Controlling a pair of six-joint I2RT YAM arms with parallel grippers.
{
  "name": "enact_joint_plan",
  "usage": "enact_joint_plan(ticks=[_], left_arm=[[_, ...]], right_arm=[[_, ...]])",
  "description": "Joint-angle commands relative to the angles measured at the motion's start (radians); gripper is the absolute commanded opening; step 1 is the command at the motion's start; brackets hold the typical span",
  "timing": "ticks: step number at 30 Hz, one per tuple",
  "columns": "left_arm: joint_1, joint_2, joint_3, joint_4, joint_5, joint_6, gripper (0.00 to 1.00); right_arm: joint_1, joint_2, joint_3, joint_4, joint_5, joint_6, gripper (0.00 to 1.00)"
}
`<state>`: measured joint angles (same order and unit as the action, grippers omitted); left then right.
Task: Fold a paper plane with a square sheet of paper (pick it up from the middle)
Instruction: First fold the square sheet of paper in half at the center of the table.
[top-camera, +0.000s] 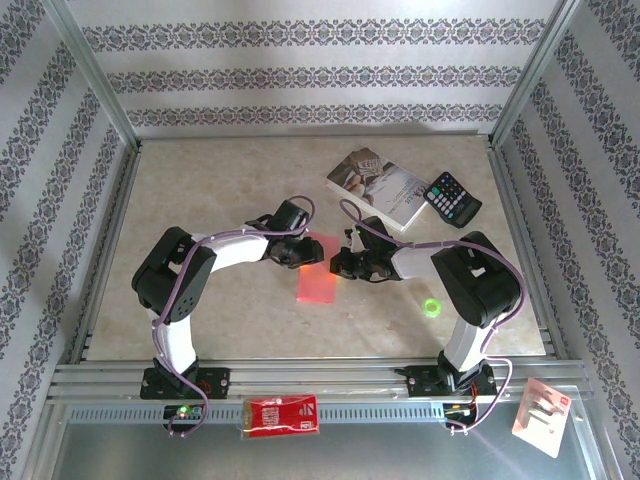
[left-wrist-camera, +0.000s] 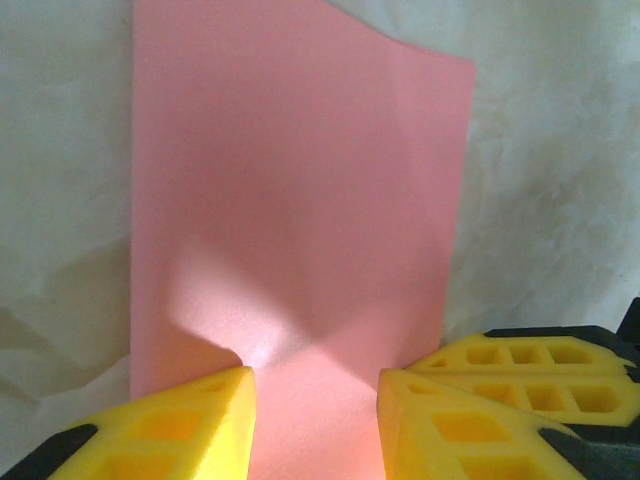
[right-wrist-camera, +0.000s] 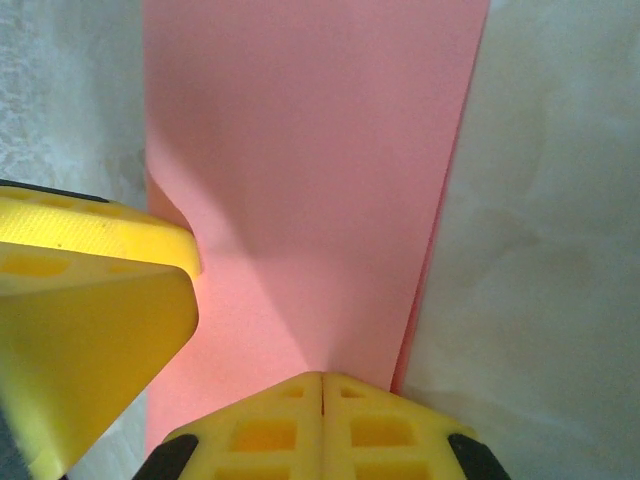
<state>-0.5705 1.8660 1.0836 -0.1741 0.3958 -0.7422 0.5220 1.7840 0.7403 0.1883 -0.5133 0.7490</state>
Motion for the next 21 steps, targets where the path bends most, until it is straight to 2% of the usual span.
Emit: enact_joint_plan(ticks=[1,9,18,21], left_arm=[[0.013,0.021,-0.03,0.021,-0.014,-0.002,0.37],[0.021,0.031,-0.047,0.014,-0.033,0.017,0.38],[0.012,-0.093,-0.097,0.159,0.139,-0.075,0.42],[0.003,-0.105,-0.116,0.172,0.165,-0.099,0.43]], right_arm=[[0.022,0.115,-0.047,-0.158,0.18,-0.043,0.0],[0.023,0.111,-0.047,-0.162,0.182,-0.044,0.0],[0.023,0.104,-0.046,-0.167,0.185,-0.042,0.0],[0.023,0.102,-0.042,-0.167,0.184,-0.043,0.0]])
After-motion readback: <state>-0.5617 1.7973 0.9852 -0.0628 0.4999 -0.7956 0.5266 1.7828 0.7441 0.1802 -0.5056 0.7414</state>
